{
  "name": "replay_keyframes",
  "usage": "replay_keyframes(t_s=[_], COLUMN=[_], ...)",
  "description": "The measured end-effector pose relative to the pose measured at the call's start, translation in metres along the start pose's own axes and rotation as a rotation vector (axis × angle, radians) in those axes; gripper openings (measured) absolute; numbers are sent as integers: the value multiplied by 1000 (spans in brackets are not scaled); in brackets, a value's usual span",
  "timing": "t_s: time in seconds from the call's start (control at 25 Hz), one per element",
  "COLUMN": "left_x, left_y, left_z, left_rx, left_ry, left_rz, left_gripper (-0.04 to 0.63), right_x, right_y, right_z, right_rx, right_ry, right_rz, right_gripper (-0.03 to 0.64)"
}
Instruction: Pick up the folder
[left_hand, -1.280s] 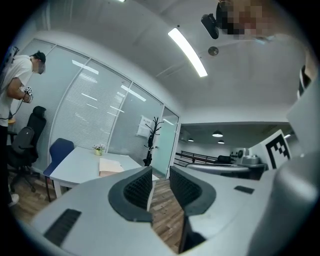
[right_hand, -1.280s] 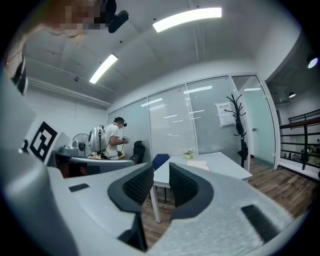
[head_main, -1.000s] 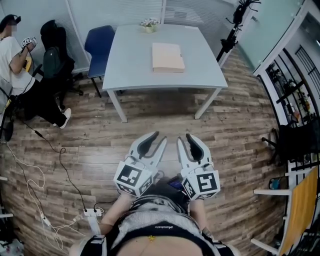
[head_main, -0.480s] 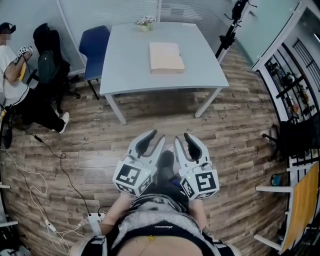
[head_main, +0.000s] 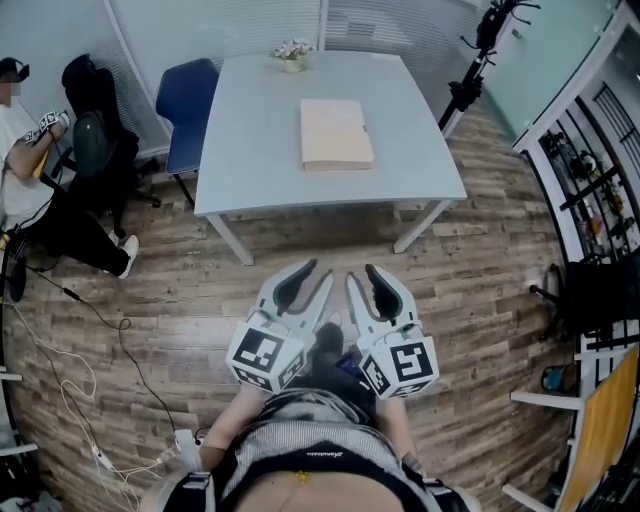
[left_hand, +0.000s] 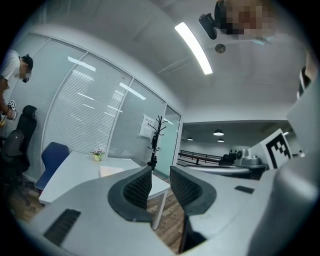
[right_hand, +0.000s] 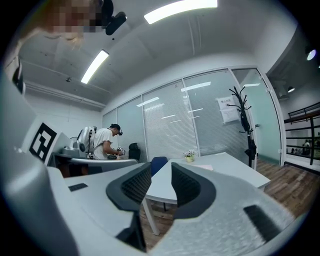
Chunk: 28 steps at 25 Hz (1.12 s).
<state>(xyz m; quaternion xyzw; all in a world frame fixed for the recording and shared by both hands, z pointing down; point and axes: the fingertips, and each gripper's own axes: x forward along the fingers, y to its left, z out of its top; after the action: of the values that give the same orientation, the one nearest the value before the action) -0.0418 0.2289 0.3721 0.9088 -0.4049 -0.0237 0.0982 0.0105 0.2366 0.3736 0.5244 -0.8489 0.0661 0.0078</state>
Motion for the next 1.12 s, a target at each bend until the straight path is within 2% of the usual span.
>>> replay_keyframes(t_s=[0.64,0.88,1.12], left_x=[123,170,199], left_y=[56,68,76], left_z=[26,36,42], left_rx=[19,2,32], left_ry=[-2,-41,-52], left_rz=[48,76,108], left_gripper=[92,92,92], right_x=[103,131,154], right_y=[-87,-129,-155], right_z=[34,45,49], right_rx=[-27,-26,-38], right_ry=[9,-6,-5], right_rz=[70,82,122], right_gripper=[126,126,126])
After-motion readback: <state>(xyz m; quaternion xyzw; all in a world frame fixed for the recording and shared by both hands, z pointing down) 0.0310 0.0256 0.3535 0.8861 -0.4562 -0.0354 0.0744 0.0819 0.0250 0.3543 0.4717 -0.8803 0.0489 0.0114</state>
